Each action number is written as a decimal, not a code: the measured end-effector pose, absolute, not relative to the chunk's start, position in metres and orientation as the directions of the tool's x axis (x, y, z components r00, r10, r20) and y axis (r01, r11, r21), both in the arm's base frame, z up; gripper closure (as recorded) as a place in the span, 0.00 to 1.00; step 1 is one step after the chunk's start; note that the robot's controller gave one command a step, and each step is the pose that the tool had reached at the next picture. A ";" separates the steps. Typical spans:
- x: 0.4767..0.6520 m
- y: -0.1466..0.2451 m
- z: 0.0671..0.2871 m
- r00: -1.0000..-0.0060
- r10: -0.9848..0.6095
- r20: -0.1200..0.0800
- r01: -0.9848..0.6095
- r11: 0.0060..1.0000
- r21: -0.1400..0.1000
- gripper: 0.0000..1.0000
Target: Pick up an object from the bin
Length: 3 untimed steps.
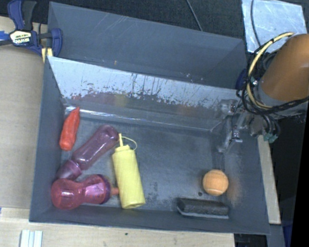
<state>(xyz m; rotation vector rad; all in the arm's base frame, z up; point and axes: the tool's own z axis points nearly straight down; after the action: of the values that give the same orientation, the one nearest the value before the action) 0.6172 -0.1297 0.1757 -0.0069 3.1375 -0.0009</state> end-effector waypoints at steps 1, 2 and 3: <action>0.617 -0.130 0.176 -1.000 -0.005 -0.004 -0.005 1.000 -0.001 0.00; 0.605 -0.104 0.115 -1.000 -0.001 -0.001 -0.001 1.000 0.001 0.00; 0.595 -0.084 0.117 -1.000 0.015 -0.013 0.015 1.000 -0.002 0.00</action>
Offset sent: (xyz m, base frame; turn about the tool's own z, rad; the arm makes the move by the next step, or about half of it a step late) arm -0.0114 0.0246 -0.0570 0.0057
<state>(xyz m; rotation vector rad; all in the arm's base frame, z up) 0.5952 -0.0838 0.1171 0.0232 3.1282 -0.0036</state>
